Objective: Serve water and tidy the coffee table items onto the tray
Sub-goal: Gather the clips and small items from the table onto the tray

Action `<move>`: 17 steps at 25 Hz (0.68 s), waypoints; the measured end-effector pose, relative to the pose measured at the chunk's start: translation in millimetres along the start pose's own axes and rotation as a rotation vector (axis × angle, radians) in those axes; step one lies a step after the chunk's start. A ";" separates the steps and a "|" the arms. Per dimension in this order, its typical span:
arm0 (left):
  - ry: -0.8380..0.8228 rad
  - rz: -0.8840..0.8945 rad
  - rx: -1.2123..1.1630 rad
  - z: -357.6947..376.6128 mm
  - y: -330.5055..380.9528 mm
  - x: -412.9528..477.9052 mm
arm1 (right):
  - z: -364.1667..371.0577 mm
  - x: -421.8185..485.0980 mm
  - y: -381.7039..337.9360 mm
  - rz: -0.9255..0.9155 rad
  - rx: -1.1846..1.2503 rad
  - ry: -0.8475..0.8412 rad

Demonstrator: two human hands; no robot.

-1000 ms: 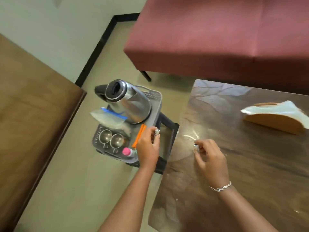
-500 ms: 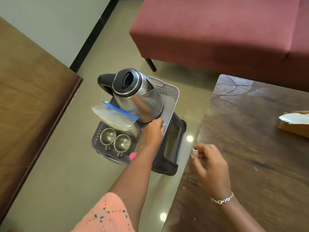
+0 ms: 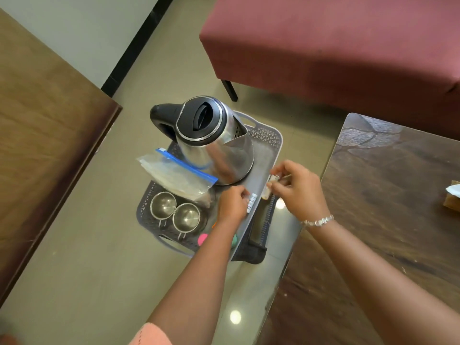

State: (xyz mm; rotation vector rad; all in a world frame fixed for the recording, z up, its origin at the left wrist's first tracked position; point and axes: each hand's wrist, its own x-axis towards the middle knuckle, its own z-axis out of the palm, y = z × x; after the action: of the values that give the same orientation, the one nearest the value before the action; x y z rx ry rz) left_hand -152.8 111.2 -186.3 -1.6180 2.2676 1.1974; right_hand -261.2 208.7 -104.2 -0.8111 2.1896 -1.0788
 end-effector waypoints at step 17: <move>0.057 -0.015 0.037 -8.9 -1.0 -13.7 | 84.2 47.4 5.0 -0.184 -0.801 -0.340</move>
State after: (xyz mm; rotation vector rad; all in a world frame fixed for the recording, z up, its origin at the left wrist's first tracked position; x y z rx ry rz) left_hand -143.1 115.6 -173.8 -1.6740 2.2927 1.1123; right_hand -234.6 136.0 -162.2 -1.4296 2.2507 -0.0608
